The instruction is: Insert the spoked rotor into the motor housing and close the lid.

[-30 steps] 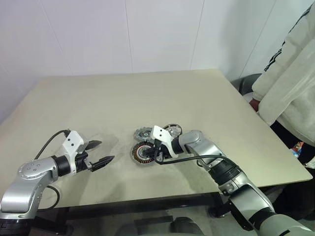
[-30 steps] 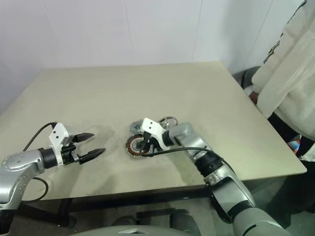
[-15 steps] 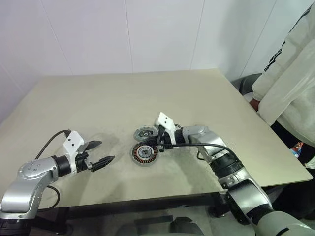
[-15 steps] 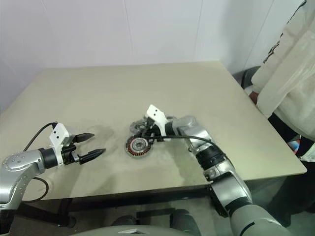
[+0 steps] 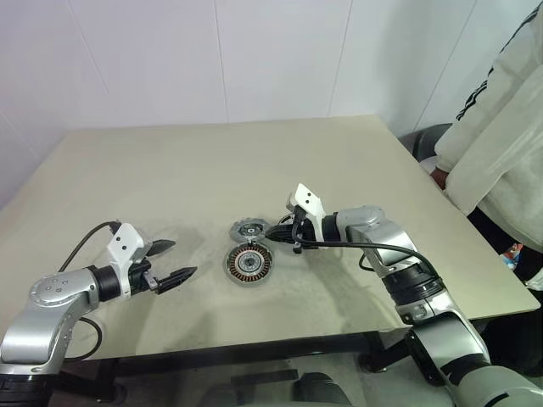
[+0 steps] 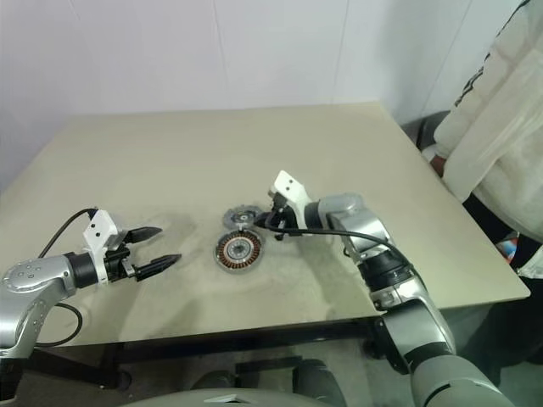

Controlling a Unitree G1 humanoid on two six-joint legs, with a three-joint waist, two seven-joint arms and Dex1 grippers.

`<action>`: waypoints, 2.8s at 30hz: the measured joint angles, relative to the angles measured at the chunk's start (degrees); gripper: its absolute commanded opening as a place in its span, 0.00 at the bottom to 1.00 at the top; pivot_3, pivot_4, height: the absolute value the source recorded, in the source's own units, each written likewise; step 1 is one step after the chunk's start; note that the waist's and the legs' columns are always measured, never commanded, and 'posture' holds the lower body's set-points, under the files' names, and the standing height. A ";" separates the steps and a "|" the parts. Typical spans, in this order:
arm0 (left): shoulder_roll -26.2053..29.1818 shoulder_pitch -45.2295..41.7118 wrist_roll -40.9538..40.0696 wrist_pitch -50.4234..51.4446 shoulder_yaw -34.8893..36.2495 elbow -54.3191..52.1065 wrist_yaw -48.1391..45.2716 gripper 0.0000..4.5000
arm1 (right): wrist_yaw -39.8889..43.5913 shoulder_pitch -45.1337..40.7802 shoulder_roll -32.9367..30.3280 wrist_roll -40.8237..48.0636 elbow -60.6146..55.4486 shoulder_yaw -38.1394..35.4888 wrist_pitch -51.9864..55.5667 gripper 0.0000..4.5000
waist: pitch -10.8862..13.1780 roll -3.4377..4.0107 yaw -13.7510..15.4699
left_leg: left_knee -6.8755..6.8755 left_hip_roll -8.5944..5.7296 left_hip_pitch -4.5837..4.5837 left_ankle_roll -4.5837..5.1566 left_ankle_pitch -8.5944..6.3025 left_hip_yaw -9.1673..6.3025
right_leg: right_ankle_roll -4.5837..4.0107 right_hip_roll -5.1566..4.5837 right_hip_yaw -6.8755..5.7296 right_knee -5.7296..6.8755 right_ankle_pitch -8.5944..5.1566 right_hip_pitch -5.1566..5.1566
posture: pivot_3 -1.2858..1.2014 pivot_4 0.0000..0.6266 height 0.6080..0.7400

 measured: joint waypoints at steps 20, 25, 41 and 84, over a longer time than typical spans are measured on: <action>-0.38 0.86 -0.05 -3.61 0.24 1.85 1.14 1.00 | -9.35 8.46 -10.50 17.08 -2.87 -22.96 32.16 0.99 | 0.00 -0.01 0.14 | 0.10 0.01 0.06 0.03 0.00 0.06 | 0.02 0.10 0.04 0.06 0.01 0.08 | 0.52 0.00 1.00; -0.61 0.84 -0.09 -3.77 0.26 1.83 1.43 1.00 | -18.99 4.28 -5.02 17.80 5.24 -29.76 37.50 0.99 | -0.01 0.00 0.05 | 0.11 0.01 0.05 0.03 0.00 0.07 | 0.02 0.12 0.05 0.09 0.01 0.07 | 0.52 0.00 1.00; -1.63 1.45 -0.11 -3.65 0.30 0.92 2.76 1.00 | -34.38 -3.28 6.58 20.34 16.28 -41.06 41.01 0.99 | -0.01 0.02 -0.02 | 0.11 0.00 0.02 0.03 0.00 0.09 | 0.04 0.10 0.06 0.09 0.02 0.06 | 0.52 0.00 1.00; -1.40 1.22 -0.11 -3.90 0.40 0.77 1.41 1.00 | -35.77 -4.55 6.89 36.60 2.61 -35.13 56.06 0.08 | -0.01 0.04 -0.22 | 0.12 0.02 0.06 0.03 0.01 0.09 | 0.04 0.16 0.06 0.14 0.02 0.05 | 0.52 0.00 1.00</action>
